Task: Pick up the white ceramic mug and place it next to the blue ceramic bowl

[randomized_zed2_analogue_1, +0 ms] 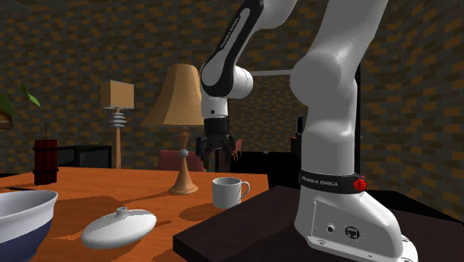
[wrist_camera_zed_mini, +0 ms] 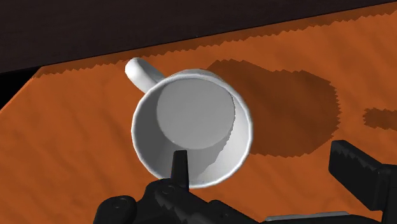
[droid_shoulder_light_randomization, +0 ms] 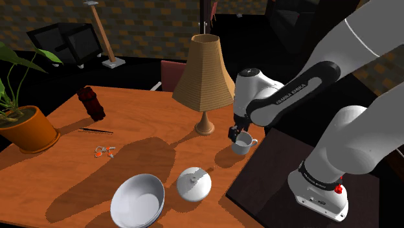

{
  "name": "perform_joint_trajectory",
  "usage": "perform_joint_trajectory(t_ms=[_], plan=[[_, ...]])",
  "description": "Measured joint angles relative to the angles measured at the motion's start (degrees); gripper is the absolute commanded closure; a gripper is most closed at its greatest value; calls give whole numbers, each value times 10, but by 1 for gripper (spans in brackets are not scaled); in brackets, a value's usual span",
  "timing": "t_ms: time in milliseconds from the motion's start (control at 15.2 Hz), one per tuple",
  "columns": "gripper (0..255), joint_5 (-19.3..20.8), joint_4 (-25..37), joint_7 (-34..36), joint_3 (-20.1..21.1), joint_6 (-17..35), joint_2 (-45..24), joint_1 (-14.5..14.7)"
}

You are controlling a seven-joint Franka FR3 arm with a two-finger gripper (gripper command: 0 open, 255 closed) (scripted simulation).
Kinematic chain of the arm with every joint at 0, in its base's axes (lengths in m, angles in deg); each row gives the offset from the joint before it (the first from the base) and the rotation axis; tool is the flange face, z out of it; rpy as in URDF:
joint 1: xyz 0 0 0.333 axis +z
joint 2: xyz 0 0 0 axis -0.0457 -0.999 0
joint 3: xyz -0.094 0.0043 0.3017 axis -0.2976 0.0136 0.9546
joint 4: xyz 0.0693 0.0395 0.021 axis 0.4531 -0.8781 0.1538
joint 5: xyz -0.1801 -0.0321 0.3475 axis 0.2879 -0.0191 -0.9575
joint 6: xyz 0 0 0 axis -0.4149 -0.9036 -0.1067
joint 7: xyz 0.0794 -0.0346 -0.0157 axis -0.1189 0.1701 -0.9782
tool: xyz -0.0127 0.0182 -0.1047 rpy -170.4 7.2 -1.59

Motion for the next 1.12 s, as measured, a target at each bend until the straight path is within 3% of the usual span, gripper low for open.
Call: perform_joint_trajectory(t_ms=[264,396,726,1122], plan=[[0,25,7,29,12,159,-107,-13],[0,38,3,38,15,152,-138,-18],[0,82,7,68,11,191,-197,-29],[0,90,9,74,9,199,-207,-30]])
